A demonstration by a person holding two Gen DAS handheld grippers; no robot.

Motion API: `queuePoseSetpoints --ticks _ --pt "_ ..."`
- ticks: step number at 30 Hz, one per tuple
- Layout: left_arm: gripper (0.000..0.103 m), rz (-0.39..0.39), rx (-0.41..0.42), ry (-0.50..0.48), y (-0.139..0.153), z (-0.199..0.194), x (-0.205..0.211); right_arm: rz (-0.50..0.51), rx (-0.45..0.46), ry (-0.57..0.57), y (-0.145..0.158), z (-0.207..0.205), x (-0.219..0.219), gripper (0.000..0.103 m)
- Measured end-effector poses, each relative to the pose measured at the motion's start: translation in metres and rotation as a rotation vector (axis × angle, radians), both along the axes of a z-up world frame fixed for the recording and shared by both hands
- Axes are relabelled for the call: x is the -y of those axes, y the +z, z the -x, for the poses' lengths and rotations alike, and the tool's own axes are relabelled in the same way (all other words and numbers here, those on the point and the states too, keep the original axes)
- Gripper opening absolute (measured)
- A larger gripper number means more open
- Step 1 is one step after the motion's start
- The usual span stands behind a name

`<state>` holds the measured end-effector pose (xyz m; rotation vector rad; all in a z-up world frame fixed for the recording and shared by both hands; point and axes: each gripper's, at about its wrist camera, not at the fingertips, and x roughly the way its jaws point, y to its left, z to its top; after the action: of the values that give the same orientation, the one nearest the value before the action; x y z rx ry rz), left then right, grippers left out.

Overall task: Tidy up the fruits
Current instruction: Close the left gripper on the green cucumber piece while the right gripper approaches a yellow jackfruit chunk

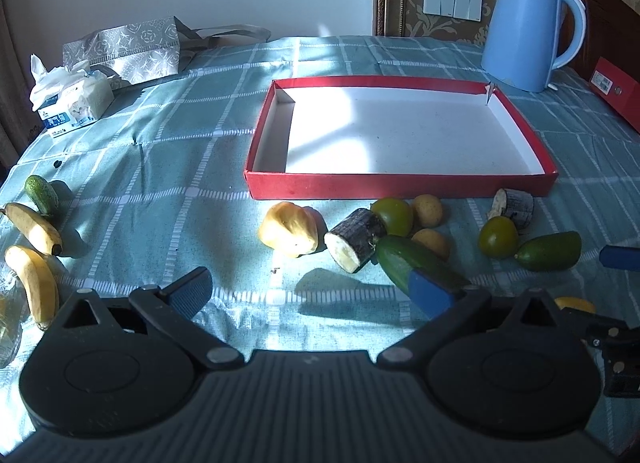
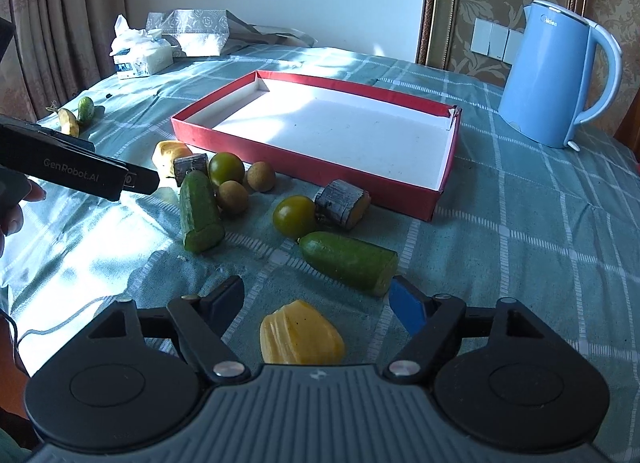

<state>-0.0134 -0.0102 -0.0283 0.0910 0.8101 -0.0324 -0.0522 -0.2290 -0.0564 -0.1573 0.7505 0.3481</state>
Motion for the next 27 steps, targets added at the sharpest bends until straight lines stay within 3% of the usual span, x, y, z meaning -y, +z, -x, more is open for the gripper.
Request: queuePoseSetpoints --ticks 10,14,16,23,27 --pt "0.103 0.036 -0.019 -0.004 -0.001 0.000 0.003 0.027 0.024 -0.054 0.005 -0.004 0.003 0.080" --pt "0.103 0.150 -0.059 0.017 0.000 -0.004 0.008 0.018 0.025 -0.088 0.007 -0.003 0.010 0.080" --pt "0.103 0.178 -0.069 0.043 -0.001 -0.007 0.016 0.025 0.031 -0.097 0.008 -0.001 0.012 0.080" --pt "0.103 0.156 -0.091 0.146 -0.005 -0.018 0.043 0.031 0.033 -0.114 0.010 0.006 0.025 0.081" --pt "0.103 0.165 -0.160 0.250 -0.013 -0.028 0.044 0.022 0.029 -0.110 0.008 0.008 0.033 0.082"
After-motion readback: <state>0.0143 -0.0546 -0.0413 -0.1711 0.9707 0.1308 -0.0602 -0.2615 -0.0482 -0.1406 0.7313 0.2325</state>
